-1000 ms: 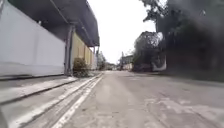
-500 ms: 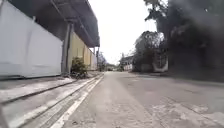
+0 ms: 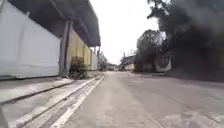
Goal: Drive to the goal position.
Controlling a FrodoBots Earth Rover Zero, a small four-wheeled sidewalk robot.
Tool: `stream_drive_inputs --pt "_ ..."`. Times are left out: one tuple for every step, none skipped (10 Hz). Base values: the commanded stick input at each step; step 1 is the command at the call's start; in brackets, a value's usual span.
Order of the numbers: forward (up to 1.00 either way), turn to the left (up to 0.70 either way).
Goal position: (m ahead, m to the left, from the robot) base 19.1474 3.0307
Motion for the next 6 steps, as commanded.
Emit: stream_drive_inputs --pt "0.7 0.0" --pt "0.7 0.0" --pt "0.7 0.0" --pt "0.7 0.0" --pt "0.7 0.0" --pt "0.7 0.0"
